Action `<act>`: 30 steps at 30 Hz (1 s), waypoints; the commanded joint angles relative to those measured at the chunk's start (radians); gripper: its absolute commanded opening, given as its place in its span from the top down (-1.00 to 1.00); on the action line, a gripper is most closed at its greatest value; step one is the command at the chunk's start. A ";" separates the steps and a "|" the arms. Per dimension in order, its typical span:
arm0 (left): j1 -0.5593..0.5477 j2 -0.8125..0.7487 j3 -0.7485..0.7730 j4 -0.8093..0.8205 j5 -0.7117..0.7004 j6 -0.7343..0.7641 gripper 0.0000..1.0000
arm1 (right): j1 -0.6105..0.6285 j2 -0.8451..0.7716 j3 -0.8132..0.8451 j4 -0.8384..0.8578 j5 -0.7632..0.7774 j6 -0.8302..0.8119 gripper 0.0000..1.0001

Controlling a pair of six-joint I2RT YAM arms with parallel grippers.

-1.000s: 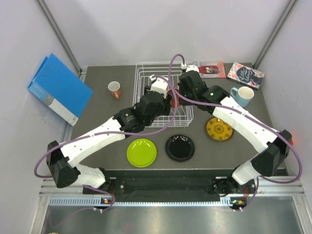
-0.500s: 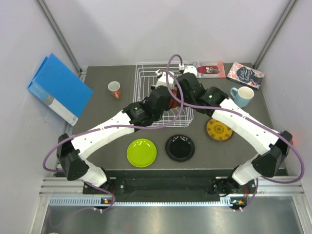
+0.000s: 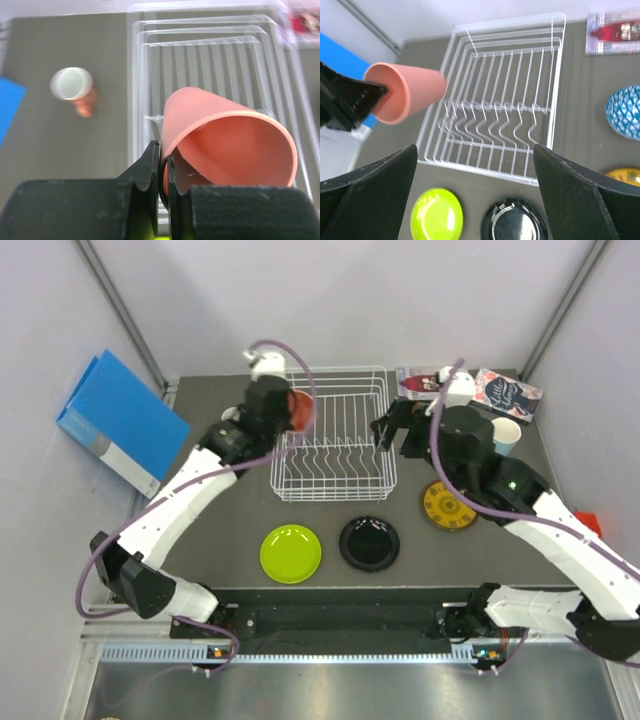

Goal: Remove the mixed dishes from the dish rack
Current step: Place the cup at the center of the board.

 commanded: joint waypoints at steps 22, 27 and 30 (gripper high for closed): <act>0.804 0.311 0.186 -0.298 0.323 -0.380 1.00 | -0.005 -0.123 -0.337 0.213 -0.037 0.071 -0.93; 0.810 0.391 0.183 -0.295 0.340 -0.385 1.00 | -0.008 -0.097 -0.349 0.227 -0.060 0.074 -0.93; 0.815 0.429 0.169 -0.281 0.353 -0.399 1.00 | -0.012 -0.087 -0.349 0.229 -0.063 0.070 -0.93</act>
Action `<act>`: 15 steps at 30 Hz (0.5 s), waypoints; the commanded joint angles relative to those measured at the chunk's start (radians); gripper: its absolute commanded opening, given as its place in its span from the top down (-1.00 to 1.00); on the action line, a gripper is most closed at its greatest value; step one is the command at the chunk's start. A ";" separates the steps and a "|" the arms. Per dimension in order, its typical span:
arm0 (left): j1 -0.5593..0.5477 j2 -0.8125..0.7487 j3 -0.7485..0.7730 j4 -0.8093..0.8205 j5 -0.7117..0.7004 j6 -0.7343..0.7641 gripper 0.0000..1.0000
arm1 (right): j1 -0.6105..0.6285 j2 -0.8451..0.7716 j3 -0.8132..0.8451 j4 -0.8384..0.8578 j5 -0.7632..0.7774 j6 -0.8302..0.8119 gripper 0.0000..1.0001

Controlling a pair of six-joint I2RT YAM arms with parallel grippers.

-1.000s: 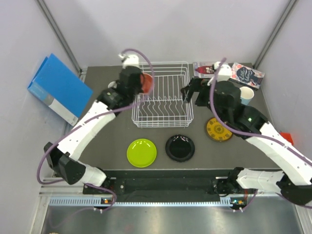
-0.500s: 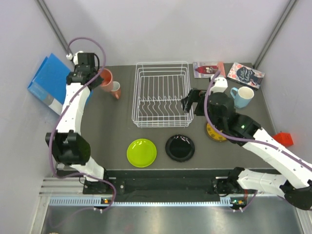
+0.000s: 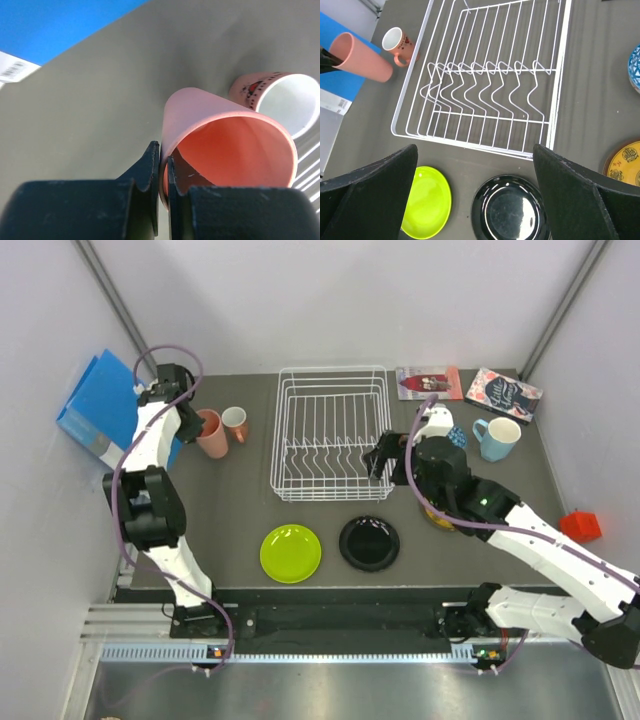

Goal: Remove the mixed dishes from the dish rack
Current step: Place the cup at the center of the board.

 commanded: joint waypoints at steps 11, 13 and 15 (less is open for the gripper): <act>0.009 0.087 -0.061 0.086 0.096 -0.045 1.00 | -0.018 0.016 -0.036 0.056 -0.011 -0.002 -0.93; 0.011 0.090 -0.067 0.086 0.093 -0.036 0.90 | -0.022 0.016 -0.040 0.056 -0.012 -0.004 -0.93; 0.009 0.089 -0.068 0.083 0.095 -0.023 0.70 | -0.022 0.016 -0.042 0.055 -0.012 -0.004 -0.93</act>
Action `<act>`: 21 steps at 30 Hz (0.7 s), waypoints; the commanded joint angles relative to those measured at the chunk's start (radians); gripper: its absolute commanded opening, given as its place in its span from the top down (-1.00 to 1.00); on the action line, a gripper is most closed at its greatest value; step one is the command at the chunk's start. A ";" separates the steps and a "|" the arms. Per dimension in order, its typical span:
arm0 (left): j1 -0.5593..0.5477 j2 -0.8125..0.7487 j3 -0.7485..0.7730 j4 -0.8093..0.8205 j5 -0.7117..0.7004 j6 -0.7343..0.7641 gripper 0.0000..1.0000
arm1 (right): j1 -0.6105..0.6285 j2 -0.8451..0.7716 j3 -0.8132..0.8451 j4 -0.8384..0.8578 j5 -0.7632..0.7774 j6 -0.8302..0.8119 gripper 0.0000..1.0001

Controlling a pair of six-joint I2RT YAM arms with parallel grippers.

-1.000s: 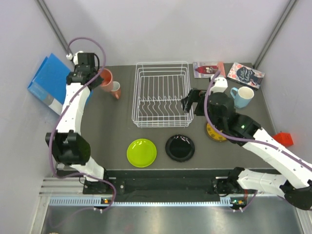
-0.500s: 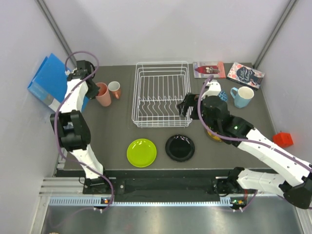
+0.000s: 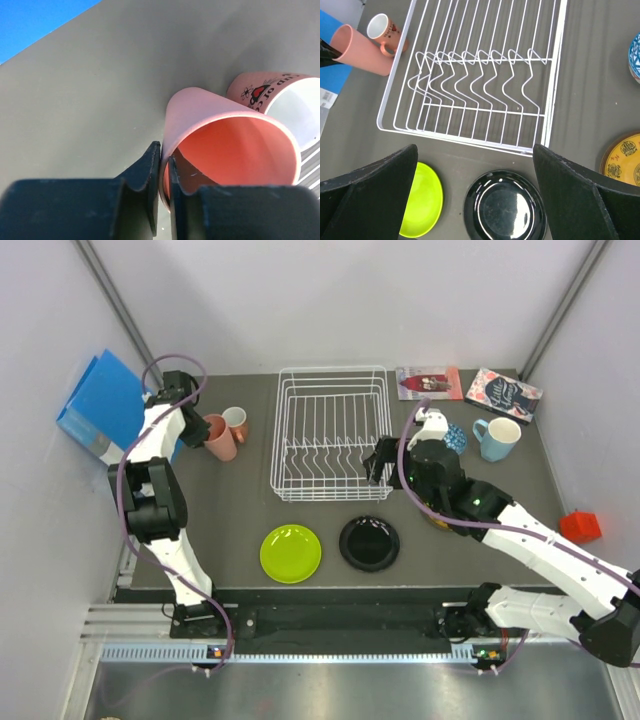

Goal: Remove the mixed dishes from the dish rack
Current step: Place the cup at the center of the board, then reset both arms

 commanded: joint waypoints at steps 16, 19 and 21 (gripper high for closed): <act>0.014 -0.111 0.106 -0.094 -0.009 0.029 -0.24 | -0.012 0.000 -0.003 0.040 -0.028 0.002 -0.92; 0.014 -0.146 0.144 -0.116 -0.027 0.025 -0.39 | -0.011 0.000 -0.003 0.044 -0.035 0.002 -0.92; 0.012 -0.166 0.175 -0.128 -0.032 0.015 -0.43 | -0.012 -0.001 -0.002 0.044 -0.041 0.002 -0.91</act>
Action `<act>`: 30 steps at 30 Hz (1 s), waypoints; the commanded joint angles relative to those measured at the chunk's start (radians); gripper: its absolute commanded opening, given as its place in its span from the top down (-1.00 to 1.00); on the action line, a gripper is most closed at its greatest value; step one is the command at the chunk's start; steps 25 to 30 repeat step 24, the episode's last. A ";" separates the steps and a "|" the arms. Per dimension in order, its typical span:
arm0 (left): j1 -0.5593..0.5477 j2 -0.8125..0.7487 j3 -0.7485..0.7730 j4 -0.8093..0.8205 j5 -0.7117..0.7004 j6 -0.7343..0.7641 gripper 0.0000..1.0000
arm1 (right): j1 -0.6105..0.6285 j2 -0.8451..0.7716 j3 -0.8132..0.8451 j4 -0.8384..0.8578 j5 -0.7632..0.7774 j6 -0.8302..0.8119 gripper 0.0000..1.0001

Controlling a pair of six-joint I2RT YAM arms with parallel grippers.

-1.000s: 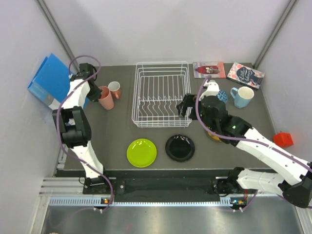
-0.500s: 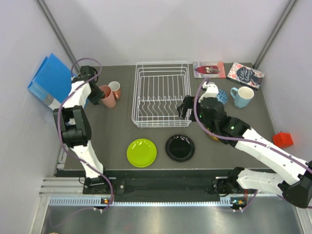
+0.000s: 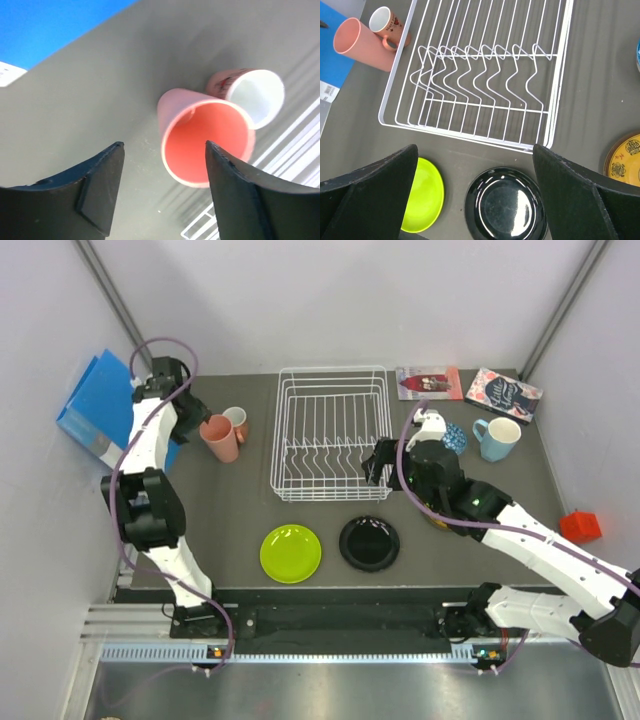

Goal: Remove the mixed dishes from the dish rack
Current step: Reset both arms

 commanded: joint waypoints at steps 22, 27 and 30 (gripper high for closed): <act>-0.810 -0.629 -0.460 0.309 -0.349 0.111 -0.98 | -0.009 -0.127 -0.076 0.058 0.117 -0.021 -0.94; -0.850 -0.649 -0.496 0.324 -0.347 0.131 -0.98 | -0.009 -0.135 -0.088 0.060 0.120 -0.016 -0.94; -0.850 -0.649 -0.496 0.324 -0.347 0.131 -0.98 | -0.009 -0.135 -0.088 0.060 0.120 -0.016 -0.94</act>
